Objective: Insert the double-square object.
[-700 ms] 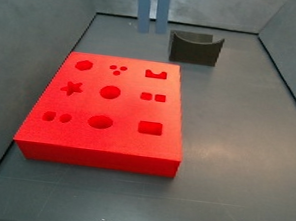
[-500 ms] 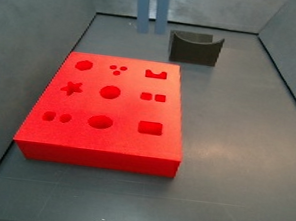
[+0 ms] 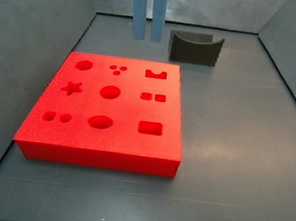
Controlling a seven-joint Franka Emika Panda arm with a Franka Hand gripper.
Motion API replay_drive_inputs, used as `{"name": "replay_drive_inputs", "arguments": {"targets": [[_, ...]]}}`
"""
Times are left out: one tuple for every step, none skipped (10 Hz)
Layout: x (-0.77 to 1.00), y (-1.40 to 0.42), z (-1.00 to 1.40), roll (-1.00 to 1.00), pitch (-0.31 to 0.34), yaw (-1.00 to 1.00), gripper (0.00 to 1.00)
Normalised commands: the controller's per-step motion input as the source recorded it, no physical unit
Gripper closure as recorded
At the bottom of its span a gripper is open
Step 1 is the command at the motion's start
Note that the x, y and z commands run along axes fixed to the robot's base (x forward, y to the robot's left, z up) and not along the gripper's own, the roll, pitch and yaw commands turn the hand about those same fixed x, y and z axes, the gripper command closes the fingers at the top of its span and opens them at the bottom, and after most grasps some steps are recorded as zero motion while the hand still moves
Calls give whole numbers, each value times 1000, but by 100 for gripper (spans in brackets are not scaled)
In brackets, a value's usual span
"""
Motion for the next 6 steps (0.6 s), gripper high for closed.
{"name": "replay_drive_inputs", "arguments": {"targets": [[0,40,-11,33,0,23,100],[266,0,-697,19,4,451,100],[240,0,-760,0,0,723,100],[331,0,-837,0,33,669,100],[534,-254,-909,57,84,440,100],[517,-197,-791,90,67,163,100]]}}
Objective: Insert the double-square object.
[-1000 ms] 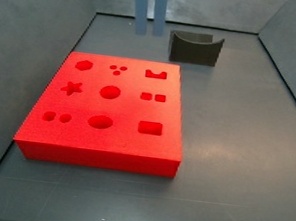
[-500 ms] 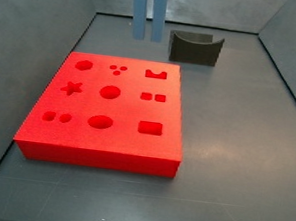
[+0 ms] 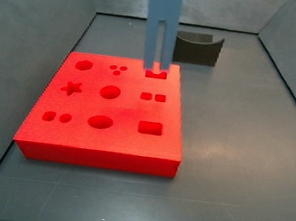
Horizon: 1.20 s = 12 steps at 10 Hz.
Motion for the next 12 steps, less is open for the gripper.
{"name": "replay_drive_inputs", "arguments": {"targets": [[363,-71,-183,160,104,0,100],[0,0,0,6,0,0,100],[23,0,-280,79,9,0,100],[120,0,-357,163,0,-49,100],[66,0,-209,117,0,-91,100],[0,0,-63,34,0,-51,100],[0,0,-134,226,30,-386,100],[0,-3,0,87,11,-160,100],[0,0,-37,0,0,0,100],[0,-69,-346,-47,0,-51,100],[0,-29,-371,0,0,-66,100],[0,-26,-274,0,0,-54,100]]}}
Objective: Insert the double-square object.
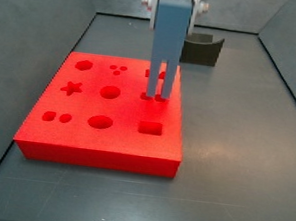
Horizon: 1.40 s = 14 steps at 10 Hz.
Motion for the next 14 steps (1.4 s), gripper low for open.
{"name": "replay_drive_inputs", "arguments": {"targets": [[20,-26,-209,19,0,-29,100],[0,0,-191,27,0,-29,100],[0,0,-186,33,0,-49,100],[0,0,-140,0,0,-71,100],[0,0,-114,0,0,-91,100],[-11,0,-37,-53,-1,-100,100],[-11,0,-31,-57,-24,-63,100],[-9,0,-23,-53,-23,-46,100],[-60,0,0,-89,-49,-20,100],[-91,0,0,-81,-50,0,100],[-20,0,0,0,-17,0,100],[0,20,0,-20,0,0,100],[-134,80,0,-93,-54,17,100],[-111,43,0,-100,-64,46,100]]}}
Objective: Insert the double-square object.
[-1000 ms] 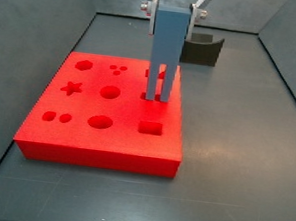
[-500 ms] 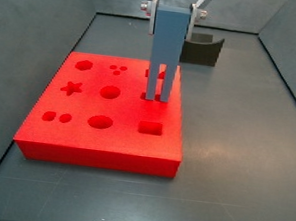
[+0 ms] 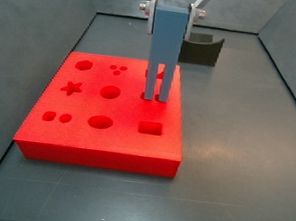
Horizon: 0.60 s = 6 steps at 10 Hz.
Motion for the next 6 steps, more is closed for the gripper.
{"name": "replay_drive_inputs", "arguments": {"targets": [[-177,46,0,-101,-87,77,100],[-117,0,0,-67,-70,83,100],[-66,0,-9,0,-30,20,100],[-31,0,-14,-14,-27,6,100],[0,0,-157,-23,0,0,100],[63,0,-231,0,0,3,100]]}}
